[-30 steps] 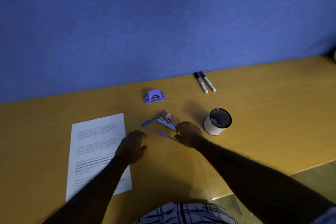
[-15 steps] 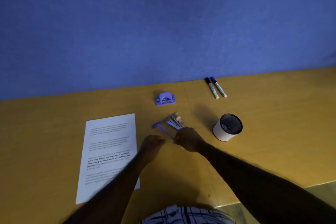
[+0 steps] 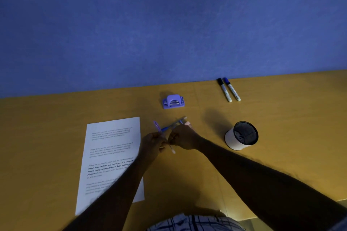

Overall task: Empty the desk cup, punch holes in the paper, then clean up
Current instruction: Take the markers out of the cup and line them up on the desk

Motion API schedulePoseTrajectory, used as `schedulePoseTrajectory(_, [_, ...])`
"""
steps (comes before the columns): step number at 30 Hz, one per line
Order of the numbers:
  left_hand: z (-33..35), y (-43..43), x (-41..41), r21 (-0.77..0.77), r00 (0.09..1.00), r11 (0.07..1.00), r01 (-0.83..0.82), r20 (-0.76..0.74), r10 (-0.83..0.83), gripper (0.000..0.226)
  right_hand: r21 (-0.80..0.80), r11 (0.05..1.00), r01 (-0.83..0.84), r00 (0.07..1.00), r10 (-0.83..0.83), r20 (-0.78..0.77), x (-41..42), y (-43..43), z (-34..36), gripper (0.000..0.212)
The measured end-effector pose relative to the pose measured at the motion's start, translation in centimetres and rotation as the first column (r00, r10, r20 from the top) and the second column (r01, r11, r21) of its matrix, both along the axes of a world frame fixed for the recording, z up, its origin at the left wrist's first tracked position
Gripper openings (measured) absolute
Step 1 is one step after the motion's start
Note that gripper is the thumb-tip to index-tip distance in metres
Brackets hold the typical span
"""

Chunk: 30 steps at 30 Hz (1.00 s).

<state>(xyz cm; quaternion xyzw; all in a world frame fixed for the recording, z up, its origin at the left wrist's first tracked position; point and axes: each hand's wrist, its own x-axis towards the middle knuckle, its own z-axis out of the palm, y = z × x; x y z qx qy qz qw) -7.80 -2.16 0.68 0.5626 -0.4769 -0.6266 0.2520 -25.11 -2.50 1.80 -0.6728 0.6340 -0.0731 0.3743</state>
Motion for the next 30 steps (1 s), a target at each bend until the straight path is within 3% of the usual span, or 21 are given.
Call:
schedulePoseTrajectory(4, [-1.1,-0.6,0.5,-0.049,0.995,0.998,0.035,0.097,-0.030,0.024,-0.012,0.999,-0.051,0.998,0.051,-0.025,0.0,-1.6,-0.8,0.019])
schedulePoseTrajectory(10, [-1.6,-1.7,1.2,-0.079,0.986,0.997,-0.012,0.167,0.025,0.017,-0.222,0.963,-0.152,0.941,0.073,-0.330,-0.1,-4.9,-1.6,0.019])
schedulePoseTrajectory(14, [-1.9,-2.1,1.3,-0.064,0.981,0.998,-0.022,0.192,0.034,0.016,-0.156,0.935,-0.320,0.842,0.205,-0.499,0.4,-6.7,-1.9,0.021])
schedulePoseTrajectory(21, [-2.0,-2.7,1.0,-0.020,0.983,0.996,-0.084,0.160,0.086,0.018,-0.150,0.906,-0.396,0.788,0.251,-0.562,0.8,-7.8,-2.4,0.019])
schedulePoseTrajectory(25, [-1.7,-3.0,0.6,-0.061,0.984,0.996,-0.068,0.158,0.077,0.020,-0.230,0.926,-0.299,0.903,0.196,-0.382,0.7,-8.0,-2.1,0.012])
schedulePoseTrajectory(30, [-0.4,-3.6,-0.2,-0.120,0.987,0.991,-0.063,0.142,0.080,0.026,-0.371,0.929,0.014,0.995,-0.051,-0.091,1.1,-8.0,0.3,0.009])
